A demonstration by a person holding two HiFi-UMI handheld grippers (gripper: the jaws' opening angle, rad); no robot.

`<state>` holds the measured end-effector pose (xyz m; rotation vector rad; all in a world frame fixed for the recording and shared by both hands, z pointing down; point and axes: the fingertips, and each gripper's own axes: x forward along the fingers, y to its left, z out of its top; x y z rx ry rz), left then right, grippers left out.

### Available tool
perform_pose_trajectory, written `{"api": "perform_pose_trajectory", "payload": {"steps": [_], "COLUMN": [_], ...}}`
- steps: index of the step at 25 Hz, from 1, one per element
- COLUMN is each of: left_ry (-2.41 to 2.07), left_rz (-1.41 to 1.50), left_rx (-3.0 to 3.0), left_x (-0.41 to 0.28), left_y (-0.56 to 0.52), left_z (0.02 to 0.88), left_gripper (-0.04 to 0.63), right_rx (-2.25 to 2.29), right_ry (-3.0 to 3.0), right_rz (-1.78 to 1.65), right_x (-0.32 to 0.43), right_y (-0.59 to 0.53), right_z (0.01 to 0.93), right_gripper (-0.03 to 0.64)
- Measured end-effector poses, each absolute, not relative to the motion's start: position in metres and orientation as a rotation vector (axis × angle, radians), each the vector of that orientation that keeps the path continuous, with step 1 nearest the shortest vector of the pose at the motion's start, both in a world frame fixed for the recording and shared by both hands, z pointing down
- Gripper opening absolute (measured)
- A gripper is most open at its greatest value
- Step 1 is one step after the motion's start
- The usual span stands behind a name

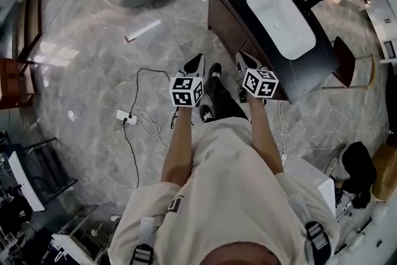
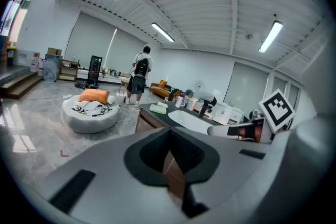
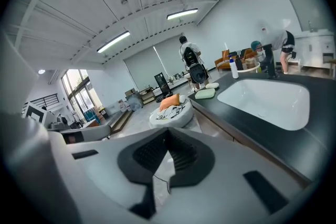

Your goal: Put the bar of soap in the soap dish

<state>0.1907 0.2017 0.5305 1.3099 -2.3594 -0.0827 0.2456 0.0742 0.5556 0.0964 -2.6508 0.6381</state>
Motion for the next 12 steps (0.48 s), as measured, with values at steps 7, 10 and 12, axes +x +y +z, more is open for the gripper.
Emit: {"api": "perform_pose_trajectory", "payload": {"steps": [7, 10, 12], "left_ry": [-2.362, -2.366, -2.369], "left_rz": [-0.089, -0.088, -0.076], "left_rx": [1.311, 1.297, 1.279], "left_x": [0.144, 0.114, 0.092], "left_y": [0.191, 0.186, 0.184], "left_z": [0.528, 0.526, 0.528], "left_gripper": [0.005, 0.005, 0.005], "right_rx": [0.098, 0.085, 0.062], "right_ry": [-2.652, -2.655, -2.651], "right_rz": [0.619, 0.625, 0.627], "right_x": [0.199, 0.166, 0.143], "right_y": [0.055, 0.049, 0.049], "right_z": [0.554, 0.553, 0.554], "right_gripper": [0.005, 0.005, 0.005]}}
